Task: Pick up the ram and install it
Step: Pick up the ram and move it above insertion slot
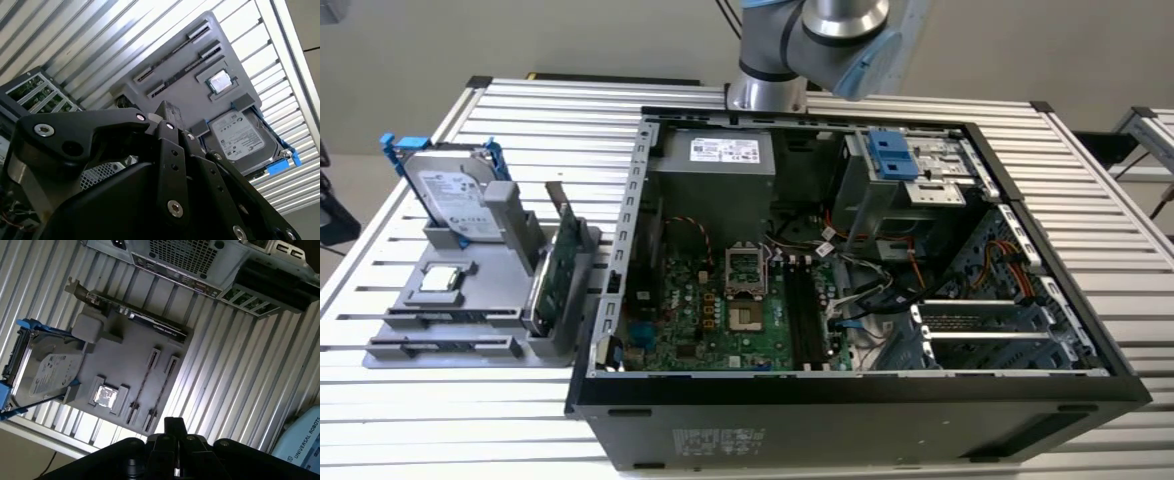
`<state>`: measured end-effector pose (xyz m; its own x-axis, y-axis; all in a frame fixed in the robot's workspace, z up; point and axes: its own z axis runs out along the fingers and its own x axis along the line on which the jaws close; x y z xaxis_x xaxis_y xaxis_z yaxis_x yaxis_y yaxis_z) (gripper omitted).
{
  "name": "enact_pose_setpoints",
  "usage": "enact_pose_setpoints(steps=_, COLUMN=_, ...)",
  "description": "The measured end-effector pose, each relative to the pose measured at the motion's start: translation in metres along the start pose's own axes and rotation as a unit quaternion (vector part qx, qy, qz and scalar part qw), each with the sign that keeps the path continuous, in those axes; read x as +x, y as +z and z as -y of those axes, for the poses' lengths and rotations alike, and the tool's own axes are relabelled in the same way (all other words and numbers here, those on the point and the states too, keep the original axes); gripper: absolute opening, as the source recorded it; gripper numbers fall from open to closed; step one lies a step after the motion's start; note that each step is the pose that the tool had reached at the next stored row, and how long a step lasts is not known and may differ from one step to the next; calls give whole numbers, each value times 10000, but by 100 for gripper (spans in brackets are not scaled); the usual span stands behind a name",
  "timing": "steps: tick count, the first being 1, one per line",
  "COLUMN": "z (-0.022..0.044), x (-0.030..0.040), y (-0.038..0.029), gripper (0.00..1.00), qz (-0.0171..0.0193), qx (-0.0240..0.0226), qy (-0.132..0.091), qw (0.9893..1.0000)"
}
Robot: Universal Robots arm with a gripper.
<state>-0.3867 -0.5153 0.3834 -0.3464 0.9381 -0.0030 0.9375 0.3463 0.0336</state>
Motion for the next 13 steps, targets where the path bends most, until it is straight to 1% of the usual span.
enact_pose_setpoints(steps=4, z=0, x=0, y=3, gripper=0, qz=5, qx=7, qy=228, qw=9997)
enact_pose_setpoints(steps=7, z=1, x=0, y=5, gripper=0, qz=9, qx=13, qy=396, qw=9992)
enact_pose_setpoints(steps=10, z=1, x=0, y=6, gripper=0, qz=12, qx=21, qy=561, qw=9984)
enact_pose_setpoints(steps=13, z=1, x=1, y=8, gripper=0, qz=15, qx=29, qy=727, qw=9973)
